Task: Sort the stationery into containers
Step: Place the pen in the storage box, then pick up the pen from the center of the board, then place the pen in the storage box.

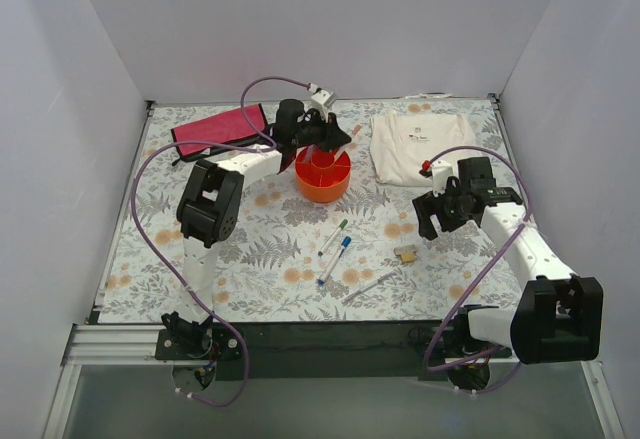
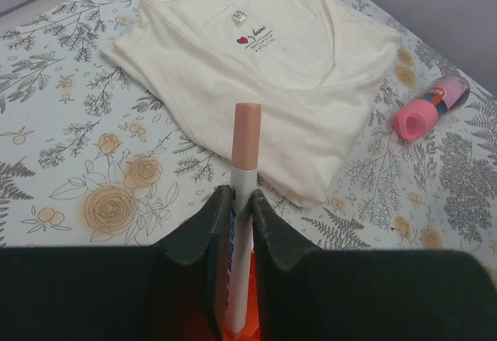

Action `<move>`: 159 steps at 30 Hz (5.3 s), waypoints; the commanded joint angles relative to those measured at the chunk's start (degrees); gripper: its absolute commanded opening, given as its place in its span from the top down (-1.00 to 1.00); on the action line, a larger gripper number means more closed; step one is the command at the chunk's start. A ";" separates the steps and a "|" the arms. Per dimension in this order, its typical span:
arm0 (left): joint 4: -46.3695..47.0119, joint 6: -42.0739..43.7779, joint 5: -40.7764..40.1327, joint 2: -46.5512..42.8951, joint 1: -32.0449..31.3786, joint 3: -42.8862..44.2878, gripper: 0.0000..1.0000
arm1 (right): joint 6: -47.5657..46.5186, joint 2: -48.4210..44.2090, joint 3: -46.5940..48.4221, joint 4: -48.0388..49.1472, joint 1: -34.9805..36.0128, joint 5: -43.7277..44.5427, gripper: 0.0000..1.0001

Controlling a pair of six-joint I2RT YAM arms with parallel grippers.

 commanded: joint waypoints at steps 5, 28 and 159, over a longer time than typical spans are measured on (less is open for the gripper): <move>-1.53 0.65 1.86 -3.97 0.77 -2.29 0.46 | -0.94 1.39 3.45 0.06 -0.22 -0.21 -0.80; -29.90 10.30 -0.51 -44.30 -0.72 -28.96 0.21 | 1.17 -3.35 -0.41 2.79 -0.22 -3.46 -0.82; -6.10 7.15 -13.78 -3.37 -3.97 2.11 1.00 | -5.17 7.54 12.06 3.05 10.51 -9.26 -0.65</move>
